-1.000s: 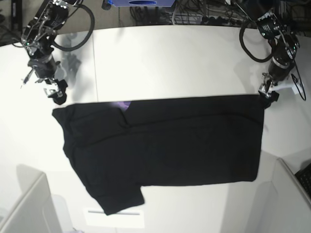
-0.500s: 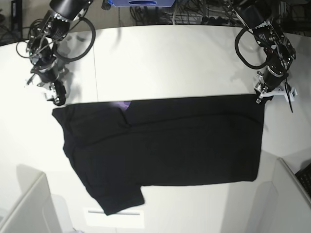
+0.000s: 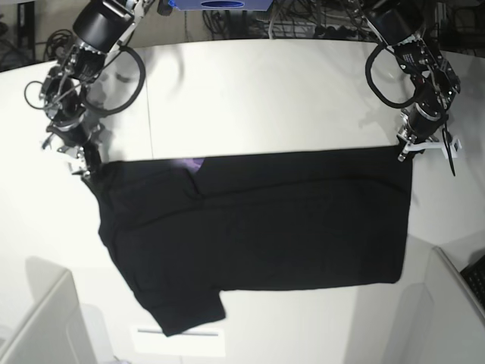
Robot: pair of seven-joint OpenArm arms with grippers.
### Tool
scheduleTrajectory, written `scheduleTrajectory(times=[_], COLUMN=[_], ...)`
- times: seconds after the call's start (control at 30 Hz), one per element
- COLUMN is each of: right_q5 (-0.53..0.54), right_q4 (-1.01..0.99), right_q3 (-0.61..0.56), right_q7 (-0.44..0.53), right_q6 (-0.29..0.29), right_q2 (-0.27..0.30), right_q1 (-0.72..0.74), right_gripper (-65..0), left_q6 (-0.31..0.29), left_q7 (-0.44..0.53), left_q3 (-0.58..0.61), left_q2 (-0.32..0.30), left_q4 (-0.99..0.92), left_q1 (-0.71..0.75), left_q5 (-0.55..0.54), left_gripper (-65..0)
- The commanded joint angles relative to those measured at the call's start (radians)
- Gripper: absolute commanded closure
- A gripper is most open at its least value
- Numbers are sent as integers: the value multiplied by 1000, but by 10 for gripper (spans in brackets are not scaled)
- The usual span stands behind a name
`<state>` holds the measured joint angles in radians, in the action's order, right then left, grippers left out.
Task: Fold the T-shirt properly
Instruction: 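Lower the held shirt edge onto the table and open both grippers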
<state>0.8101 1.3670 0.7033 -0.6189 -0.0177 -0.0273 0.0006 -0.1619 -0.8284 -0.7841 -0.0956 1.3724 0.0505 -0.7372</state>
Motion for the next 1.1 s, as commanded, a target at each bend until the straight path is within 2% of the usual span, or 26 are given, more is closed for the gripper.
scheduleTrajectory(times=[0.0, 0.17, 0.23, 0.33, 0.4, 0.53, 0.6, 0.73, 0.83, 0.93, 1.07], right_q5=[4, 4, 4, 4, 4, 4, 4, 7, 7, 9, 12], right_q4=[-8, -87, -93, -94, -94, -94, -87, -53, 33, 125, 216], right_q3=[0, 0, 0, 0, -1, -1, 2, 5, 0, 0, 9], right_q7=[4, 3, 3, 3, 1, 1, 1, -2, -5, -72, -177], right_q6=[6, 6, 6, 6, 11, 11, 11, 11, 11, 11, 11], right_q2=[13, 34, 34, 34, 34, 36, 37, 37, 37, 36, 36], right_q1=[17, 52, 52, 52, 52, 52, 48, 16, -41, -92, -159], right_gripper=[-360, -360, -335, -197, -128, -81, 0, 0, 0, 0, 0], left_q6=[-8, -8, -8, -8, -8, -8, -8, -9, -11, -17, -90], left_q7=[7, 7, 7, 7, 7, 5, 5, 5, 7, 7, 5], left_q3=[-2, -2, -2, -2, -2, -2, 4, 113, 116, 116, 116], left_q2=[-22, -23, -23, -23, -23, -23, -43, -118, -135, -152, -151], left_q4=[17, 20, 20, 20, 20, 20, 20, 22, 25, 72, 164], left_q1=[-8, -7, -4, -4, -4, -5, 1, 48, 79, 137, 237], left_q5=[-8, -8, -8, -8, -8, -5, -5, -9, -9, -9, -9], left_gripper=[0, 0, 0, 0, 0, 0, 0, 0, 0, 0, 0])
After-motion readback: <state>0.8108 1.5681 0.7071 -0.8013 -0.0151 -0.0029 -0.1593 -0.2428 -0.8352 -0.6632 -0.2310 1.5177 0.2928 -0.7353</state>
